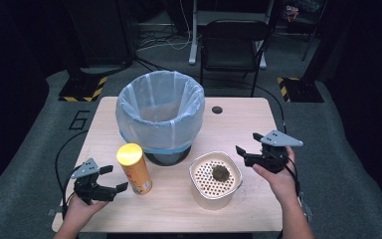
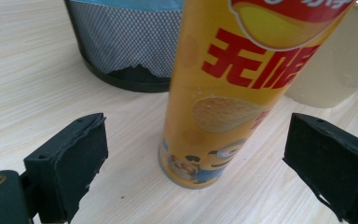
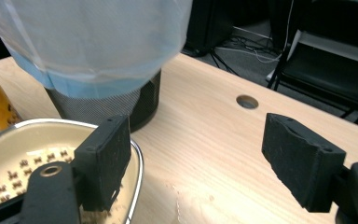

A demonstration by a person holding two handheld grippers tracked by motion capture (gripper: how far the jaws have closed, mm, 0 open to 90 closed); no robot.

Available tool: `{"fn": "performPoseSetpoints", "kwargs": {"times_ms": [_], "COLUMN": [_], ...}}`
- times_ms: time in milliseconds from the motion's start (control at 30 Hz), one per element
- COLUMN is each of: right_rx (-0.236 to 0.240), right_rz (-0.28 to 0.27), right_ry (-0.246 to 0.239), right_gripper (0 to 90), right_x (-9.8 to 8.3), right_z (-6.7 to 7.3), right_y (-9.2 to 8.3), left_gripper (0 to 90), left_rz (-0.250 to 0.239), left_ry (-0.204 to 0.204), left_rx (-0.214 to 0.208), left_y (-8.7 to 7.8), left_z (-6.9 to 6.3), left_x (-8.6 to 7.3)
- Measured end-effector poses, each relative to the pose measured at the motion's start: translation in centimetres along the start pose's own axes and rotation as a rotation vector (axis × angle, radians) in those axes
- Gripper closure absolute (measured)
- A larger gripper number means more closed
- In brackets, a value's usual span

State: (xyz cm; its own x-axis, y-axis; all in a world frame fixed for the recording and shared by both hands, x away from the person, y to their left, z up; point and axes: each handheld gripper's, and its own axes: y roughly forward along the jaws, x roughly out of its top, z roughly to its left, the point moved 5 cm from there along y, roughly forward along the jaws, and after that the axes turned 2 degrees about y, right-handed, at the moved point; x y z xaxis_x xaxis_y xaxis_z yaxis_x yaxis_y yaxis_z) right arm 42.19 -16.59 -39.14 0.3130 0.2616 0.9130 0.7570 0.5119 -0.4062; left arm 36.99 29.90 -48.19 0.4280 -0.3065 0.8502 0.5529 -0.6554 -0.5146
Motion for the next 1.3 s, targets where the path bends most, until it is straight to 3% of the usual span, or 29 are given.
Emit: {"fn": "performPoseSetpoints", "kwargs": {"times_ms": [67,100,133,200,233,267,300,333,367,500,567,667,700,733,833,967,1100,1133,1300], "right_rx": [-0.006,-0.007,-0.011,-0.016,-0.021,-0.022,-0.022,-0.032,-0.034,-0.060,-0.074,-0.079,-0.082,-0.083,-0.090,-0.095,-0.100,-0.098,-0.110], "right_rz": [0.002,-0.003,-0.007,-0.009,-0.013,-0.018,-0.018,-0.011,-0.004,0.047,0.065,0.063,0.061,0.062,0.069,0.086,0.090,0.087,0.090], "right_ry": [0.009,0.023,0.024,0.027,0.028,0.040,0.040,0.039,0.041,0.033,0.032,0.055,0.067,0.072,0.088,0.105,0.111,0.114,0.121], "right_gripper": [23.7,23.8,24.2,24.3,24.4,24.7,24.7,24.9,24.9,25.6,25.6,25.9,25.9,25.8,25.9,25.9,26.0,26.2,26.9], "right_x": [-0.5,-0.9,-1.1,-1.3,-1.4,-1.7,-1.7,-2.1,-2.3,-3.6,-4.2,-4.9,-5.2,-5.5,-6.1,-7.3,-7.7,-7.9,-8.7], "right_z": [-0.2,-0.4,-0.6,-0.7,-0.8,-1.0,-1.0,-1.2,-1.3,-1.8,-2.1,-2.6,-2.7,-2.8,-3.0,-3.1,-3.1,-3.1,-3.3], "right_y": [-0.1,-0.3,-0.4,-0.5,-0.6,-0.8,-0.8,-0.9,-0.9,-0.9,-1.1,-1.5,-1.6,-1.6,-1.7,-1.6,-1.6,-1.6,-1.4], "left_gripper": [5.7,5.7,5.7,5.7,5.7,5.7,5.7,5.7,5.7,6.0,6.6,7.1,7.2,7.6,10.8,14.2,22.0,22.4,23.4], "left_rz": [-0.002,-0.020,-0.009,-0.017,-0.012,-0.006,-0.006,-0.008,-0.001,0.003,-0.003,0.007,0.004,0.010,0.017,0.025,0.018,-0.003,-0.009], "left_ry": [0.023,0.000,0.025,0.031,0.004,0.047,0.047,0.016,0.055,0.045,0.069,0.052,0.036,0.047,0.063,0.073,0.086,0.090,0.107], "left_rx": [-0.012,-0.016,-0.026,-0.023,-0.029,-0.020,-0.020,-0.020,-0.003,0.017,0.015,0.000,0.016,0.018,0.025,0.001,0.020,0.030,0.032], "left_y": [0.4,0.8,0.9,1.2,1.4,1.8,1.8,2.3,2.5,3.3,3.6,3.9,4.5,4.7,4.9,5.3,5.5,5.5,5.4], "left_z": [-0.1,-0.5,-0.4,-0.4,-0.7,-0.6,-0.6,-0.9,-0.7,-1.1,-0.9,-1.1,-1.1,-1.1,-1.2,-1.4,-1.5,-1.5,-1.6], "left_x": [0.0,0.0,0.0,0.0,-0.1,-0.2,-0.2,-0.3,-0.3,-0.3,-0.1,-0.1,-0.1,-0.1,-0.1,0.0,0.0,0.0,-0.1]}}
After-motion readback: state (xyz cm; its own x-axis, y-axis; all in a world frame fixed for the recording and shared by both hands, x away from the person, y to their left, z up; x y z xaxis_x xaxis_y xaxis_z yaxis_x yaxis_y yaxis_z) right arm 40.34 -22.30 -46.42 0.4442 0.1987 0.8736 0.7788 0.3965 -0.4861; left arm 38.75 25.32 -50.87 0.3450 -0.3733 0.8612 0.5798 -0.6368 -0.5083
